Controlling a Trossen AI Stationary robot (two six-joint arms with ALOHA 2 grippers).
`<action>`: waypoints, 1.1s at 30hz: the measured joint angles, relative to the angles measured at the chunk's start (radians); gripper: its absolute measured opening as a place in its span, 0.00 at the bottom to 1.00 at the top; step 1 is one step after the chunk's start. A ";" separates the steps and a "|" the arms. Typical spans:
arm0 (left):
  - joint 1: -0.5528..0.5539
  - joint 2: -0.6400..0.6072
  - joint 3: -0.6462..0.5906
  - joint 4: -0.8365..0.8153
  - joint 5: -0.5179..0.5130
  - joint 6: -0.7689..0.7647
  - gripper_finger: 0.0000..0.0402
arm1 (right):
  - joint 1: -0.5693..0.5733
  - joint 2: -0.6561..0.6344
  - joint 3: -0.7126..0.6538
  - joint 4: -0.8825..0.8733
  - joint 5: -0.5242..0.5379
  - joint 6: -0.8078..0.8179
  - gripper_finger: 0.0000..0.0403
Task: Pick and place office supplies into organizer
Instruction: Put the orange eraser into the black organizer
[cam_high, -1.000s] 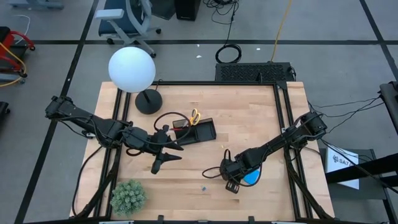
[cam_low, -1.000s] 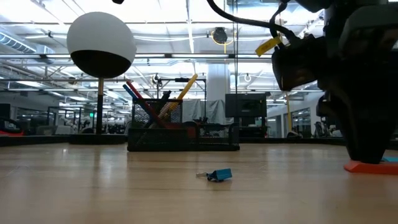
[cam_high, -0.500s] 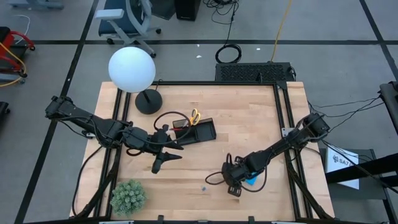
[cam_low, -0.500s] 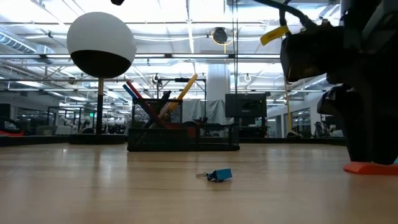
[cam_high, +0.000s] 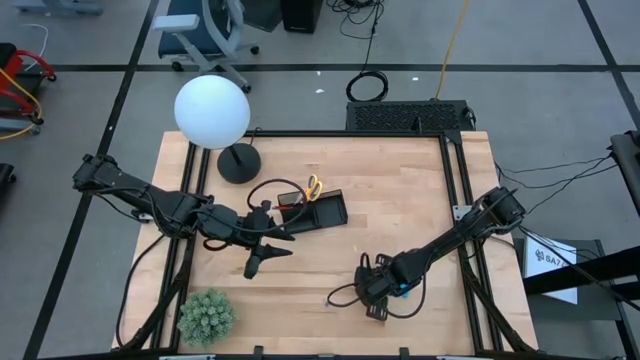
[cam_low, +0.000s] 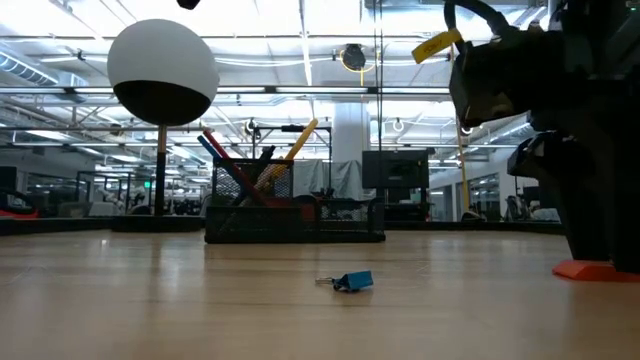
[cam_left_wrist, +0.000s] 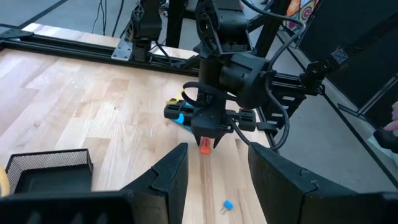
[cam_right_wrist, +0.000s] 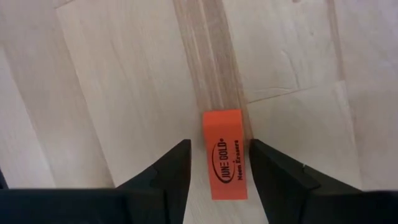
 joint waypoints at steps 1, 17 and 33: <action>0.000 0.000 0.000 -0.001 0.000 -0.002 0.40 | 0.000 0.006 0.002 -0.007 0.000 0.002 0.39; 0.000 0.000 0.000 -0.022 0.000 -0.030 0.40 | -0.038 0.013 0.007 -0.149 -0.005 -0.110 0.38; 0.000 0.000 0.000 -0.045 -0.025 -0.037 0.40 | -0.030 0.023 0.073 -0.322 0.097 -0.211 0.34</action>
